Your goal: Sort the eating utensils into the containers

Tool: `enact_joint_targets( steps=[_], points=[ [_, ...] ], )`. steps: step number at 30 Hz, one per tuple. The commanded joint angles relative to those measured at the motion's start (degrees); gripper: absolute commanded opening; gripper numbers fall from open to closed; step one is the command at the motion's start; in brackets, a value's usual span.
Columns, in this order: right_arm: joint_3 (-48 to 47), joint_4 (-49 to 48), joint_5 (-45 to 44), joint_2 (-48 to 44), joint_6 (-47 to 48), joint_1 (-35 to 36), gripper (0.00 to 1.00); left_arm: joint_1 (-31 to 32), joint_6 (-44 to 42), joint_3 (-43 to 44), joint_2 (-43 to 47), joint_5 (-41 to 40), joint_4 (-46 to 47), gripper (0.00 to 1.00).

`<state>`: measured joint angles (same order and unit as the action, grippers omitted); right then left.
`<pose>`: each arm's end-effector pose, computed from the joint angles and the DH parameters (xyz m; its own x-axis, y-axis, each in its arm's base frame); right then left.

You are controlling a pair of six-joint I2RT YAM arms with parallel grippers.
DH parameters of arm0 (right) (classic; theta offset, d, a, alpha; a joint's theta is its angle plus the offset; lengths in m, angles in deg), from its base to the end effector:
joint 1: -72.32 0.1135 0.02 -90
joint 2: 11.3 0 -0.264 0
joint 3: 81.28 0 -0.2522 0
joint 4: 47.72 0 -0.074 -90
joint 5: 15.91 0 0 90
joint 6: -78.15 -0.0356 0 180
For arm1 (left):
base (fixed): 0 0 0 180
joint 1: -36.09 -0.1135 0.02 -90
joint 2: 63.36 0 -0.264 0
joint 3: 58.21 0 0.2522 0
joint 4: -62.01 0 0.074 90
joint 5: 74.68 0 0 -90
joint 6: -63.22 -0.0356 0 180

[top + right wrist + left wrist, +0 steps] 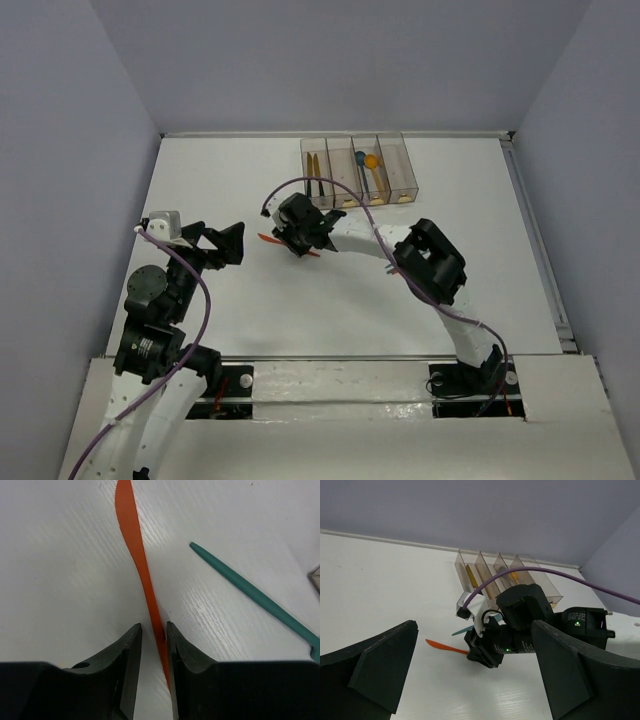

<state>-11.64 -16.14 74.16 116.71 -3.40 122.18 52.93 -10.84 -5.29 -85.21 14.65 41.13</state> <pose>0.3187 0.3780 0.1620 -0.3705 -0.6673 -0.6461 -0.8284 0.5520 -0.0950 0.0947 -0.0282 0.3613 0.0863 -0.3130 -0.9458 0.3145 0.9094 -0.2723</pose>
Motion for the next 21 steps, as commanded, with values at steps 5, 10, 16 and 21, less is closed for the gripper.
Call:
enact_joint_targets(
  steps=[5, 10, 16, 21],
  points=[
    [4.9, -2.5, -5.7, 1.5, -0.5, 5.1, 0.15, 0.2, -0.4, 2.2, 0.7, 0.3, 2.5, 0.99],
    [6.0, -4.1, -2.2, -1.1, -1.6, 5.6, 0.01, 0.2, -0.4, 2.2, 0.6, 0.4, 2.5, 0.99],
    [5.9, -8.6, -3.1, -8.3, -6.2, 5.6, 0.00, 0.2, -0.4, 2.2, 0.5, 0.4, 2.5, 0.99],
    [3.6, -10.9, -5.7, -13.2, -10.4, 2.1, 0.00, 0.7, -0.4, 2.2, 0.4, 0.3, 2.5, 0.99]
  ],
)
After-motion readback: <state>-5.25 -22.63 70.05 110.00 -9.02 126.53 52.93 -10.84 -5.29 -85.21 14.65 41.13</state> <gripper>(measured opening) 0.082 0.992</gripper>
